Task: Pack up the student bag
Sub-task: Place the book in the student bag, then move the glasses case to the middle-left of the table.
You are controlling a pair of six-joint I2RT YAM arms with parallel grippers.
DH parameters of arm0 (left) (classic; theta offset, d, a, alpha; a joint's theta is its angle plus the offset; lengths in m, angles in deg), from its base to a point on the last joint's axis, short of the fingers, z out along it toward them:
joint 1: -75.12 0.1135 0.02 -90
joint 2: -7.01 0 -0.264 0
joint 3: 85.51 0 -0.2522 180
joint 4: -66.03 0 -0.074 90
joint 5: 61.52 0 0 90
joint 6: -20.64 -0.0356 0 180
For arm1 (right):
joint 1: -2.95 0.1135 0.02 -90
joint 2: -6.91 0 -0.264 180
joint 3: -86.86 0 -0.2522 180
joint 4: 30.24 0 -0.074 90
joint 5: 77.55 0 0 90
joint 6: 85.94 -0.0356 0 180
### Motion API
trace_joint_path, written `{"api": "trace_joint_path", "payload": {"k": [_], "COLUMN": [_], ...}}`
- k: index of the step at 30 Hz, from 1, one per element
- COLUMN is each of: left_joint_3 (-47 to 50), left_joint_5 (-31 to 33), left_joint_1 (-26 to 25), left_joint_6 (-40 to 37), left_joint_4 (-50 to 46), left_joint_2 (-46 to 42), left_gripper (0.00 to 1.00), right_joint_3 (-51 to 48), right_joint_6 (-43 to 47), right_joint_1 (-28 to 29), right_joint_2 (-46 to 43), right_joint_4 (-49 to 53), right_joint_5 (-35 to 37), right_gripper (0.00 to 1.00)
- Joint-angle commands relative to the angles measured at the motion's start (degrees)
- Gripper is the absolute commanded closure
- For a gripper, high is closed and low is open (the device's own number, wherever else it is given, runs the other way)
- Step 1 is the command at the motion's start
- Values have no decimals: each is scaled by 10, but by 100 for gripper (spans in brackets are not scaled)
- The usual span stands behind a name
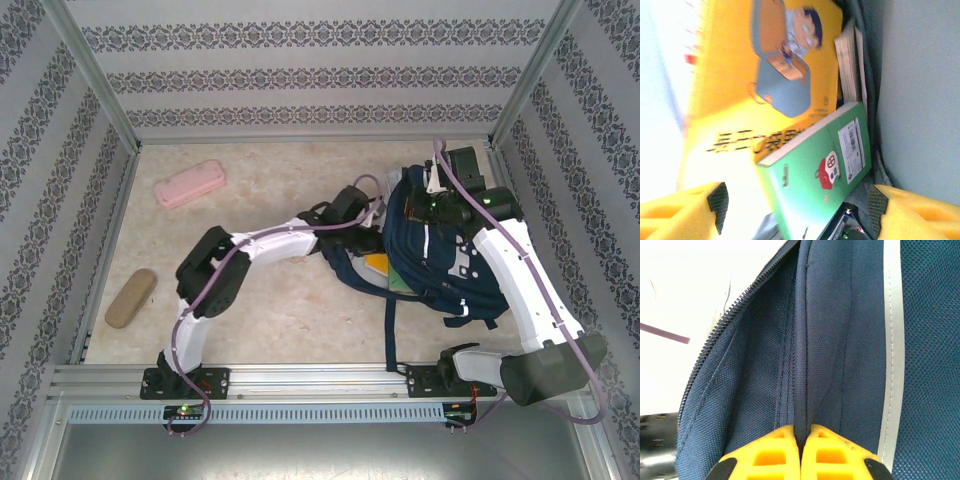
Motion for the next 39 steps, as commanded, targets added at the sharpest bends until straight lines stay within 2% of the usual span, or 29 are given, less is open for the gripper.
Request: {"api": "trace_joint_path", "payload": {"k": [1,7,11,15,17,22,28,32,34,39], "left_joint_3": [46,104,151,211,228,253,264,269,268,275], "left_joint_5": [37,90,143,190,215,242,325,353,340,307], "left_joint_1": [40,86,130,214,261,377,506,596,646,722], "left_joint_6": [-24,-60,-55,-45,-45,-80,-102,-91,-81,-55], "left_joint_4": [-31,-101,-147,-192,-228,-292,-348,-367,-375,-367], "left_joint_2": [-71,-173,-235,-301,-327,-374,-392,-374,-349,-293], "left_gripper": [25,25,25,22,18,17,14,13,13,14], "right_joint_3": [-6,-28,-42,-61,-68,-93,-106,-108,-109,-110], "right_joint_6": [-17,-28,-35,-43,-47,-64,-70,-70,-72,-74], "right_joint_1": [-2,1,11,29,36,60,88,93,94,94], "right_joint_2": [-23,-24,-27,-30,-28,-26,-16,-10,-10,-11], "right_joint_4": [-96,-121,-138,-159,-166,-199,-223,-226,-227,-226], "right_joint_5": [-48,-67,-74,-77,-81,-86,-84,-88,-89,-88], "right_gripper": [100,100,100,100,100,100,100,100,100,100]}}
